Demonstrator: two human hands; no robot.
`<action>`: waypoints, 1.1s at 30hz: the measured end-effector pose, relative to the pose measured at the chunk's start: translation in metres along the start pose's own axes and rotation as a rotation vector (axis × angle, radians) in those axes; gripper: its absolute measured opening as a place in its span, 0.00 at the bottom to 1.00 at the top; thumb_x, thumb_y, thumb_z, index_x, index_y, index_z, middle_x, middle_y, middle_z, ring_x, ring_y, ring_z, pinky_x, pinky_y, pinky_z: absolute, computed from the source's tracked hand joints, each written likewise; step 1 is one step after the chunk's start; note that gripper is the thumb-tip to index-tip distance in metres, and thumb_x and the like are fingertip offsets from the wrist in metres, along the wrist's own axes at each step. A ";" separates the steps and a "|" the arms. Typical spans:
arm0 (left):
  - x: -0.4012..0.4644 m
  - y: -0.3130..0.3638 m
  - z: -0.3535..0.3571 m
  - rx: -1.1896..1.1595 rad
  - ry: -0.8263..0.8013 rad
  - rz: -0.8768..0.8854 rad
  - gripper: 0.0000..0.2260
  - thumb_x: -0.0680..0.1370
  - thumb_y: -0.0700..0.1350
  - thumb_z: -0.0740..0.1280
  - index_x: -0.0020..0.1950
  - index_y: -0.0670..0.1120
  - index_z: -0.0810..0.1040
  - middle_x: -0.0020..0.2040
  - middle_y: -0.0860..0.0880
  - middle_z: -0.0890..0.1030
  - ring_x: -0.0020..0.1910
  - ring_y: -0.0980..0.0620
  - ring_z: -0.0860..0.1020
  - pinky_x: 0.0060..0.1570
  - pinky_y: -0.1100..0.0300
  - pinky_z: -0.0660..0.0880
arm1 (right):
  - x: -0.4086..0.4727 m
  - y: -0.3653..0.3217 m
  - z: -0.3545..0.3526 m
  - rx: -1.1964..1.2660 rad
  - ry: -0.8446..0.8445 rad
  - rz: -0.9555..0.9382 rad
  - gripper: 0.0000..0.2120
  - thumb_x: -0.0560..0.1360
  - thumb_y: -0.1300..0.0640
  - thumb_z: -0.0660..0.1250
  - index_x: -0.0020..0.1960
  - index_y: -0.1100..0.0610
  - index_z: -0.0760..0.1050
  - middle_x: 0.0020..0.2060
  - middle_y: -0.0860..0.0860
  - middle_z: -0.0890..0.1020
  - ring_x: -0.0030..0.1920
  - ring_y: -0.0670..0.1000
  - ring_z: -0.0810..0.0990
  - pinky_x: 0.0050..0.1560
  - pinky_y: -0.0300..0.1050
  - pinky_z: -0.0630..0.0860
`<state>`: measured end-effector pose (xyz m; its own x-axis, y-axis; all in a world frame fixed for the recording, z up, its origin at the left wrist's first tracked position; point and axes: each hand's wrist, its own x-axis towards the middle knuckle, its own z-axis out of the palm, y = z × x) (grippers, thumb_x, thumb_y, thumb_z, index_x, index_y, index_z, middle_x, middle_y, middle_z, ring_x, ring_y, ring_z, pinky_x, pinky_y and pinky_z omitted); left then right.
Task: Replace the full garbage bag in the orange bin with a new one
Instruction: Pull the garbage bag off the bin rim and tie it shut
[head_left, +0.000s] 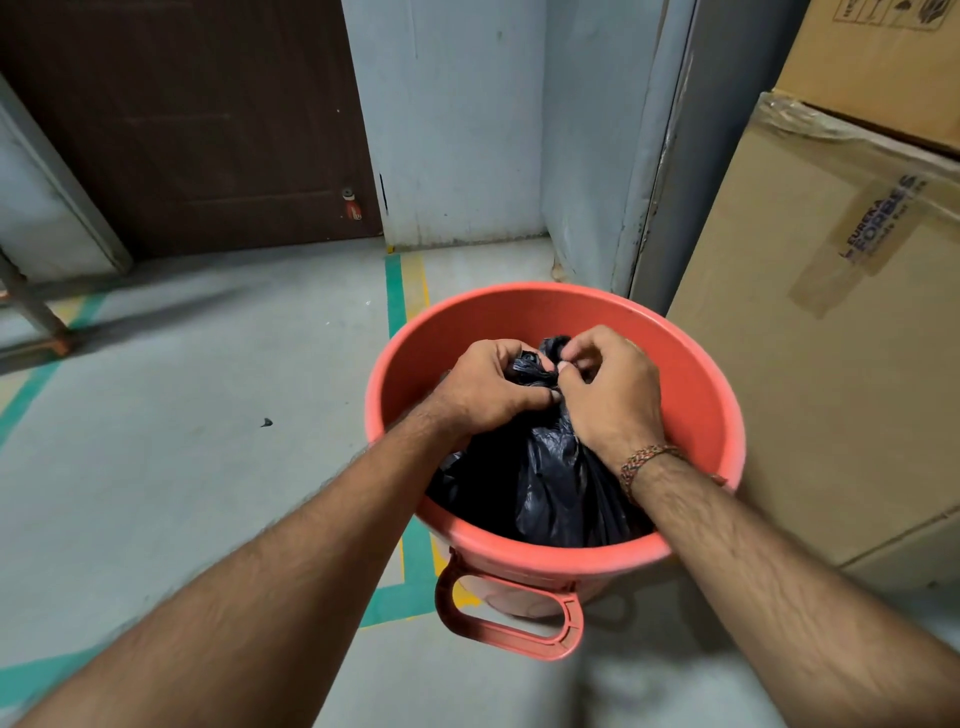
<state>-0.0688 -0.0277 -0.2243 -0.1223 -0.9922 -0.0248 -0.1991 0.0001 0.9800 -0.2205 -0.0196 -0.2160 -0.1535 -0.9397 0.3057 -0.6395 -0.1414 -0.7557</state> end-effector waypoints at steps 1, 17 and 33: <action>-0.001 0.000 -0.002 -0.007 -0.006 0.006 0.13 0.69 0.35 0.80 0.49 0.42 0.83 0.48 0.38 0.87 0.43 0.48 0.84 0.53 0.43 0.83 | 0.001 -0.002 -0.002 -0.012 -0.041 -0.019 0.09 0.73 0.60 0.69 0.49 0.48 0.83 0.46 0.49 0.85 0.48 0.51 0.82 0.56 0.42 0.76; -0.001 0.005 -0.006 0.007 0.001 0.058 0.11 0.69 0.35 0.80 0.45 0.46 0.81 0.40 0.45 0.83 0.38 0.50 0.79 0.45 0.54 0.78 | 0.015 -0.008 -0.027 -0.056 -0.537 0.219 0.09 0.65 0.56 0.75 0.45 0.55 0.84 0.40 0.55 0.88 0.44 0.56 0.86 0.50 0.56 0.84; -0.001 -0.001 -0.004 -0.237 -0.156 -0.066 0.12 0.78 0.32 0.71 0.61 0.38 0.77 0.44 0.42 0.83 0.39 0.51 0.82 0.44 0.61 0.80 | 0.018 0.000 -0.038 0.842 -0.657 0.727 0.27 0.68 0.67 0.60 0.66 0.67 0.76 0.55 0.64 0.80 0.55 0.62 0.80 0.68 0.62 0.75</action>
<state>-0.0642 -0.0276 -0.2245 -0.2681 -0.9579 -0.1024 0.0191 -0.1115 0.9936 -0.2518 -0.0251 -0.1888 0.2871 -0.8253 -0.4863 0.1397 0.5383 -0.8311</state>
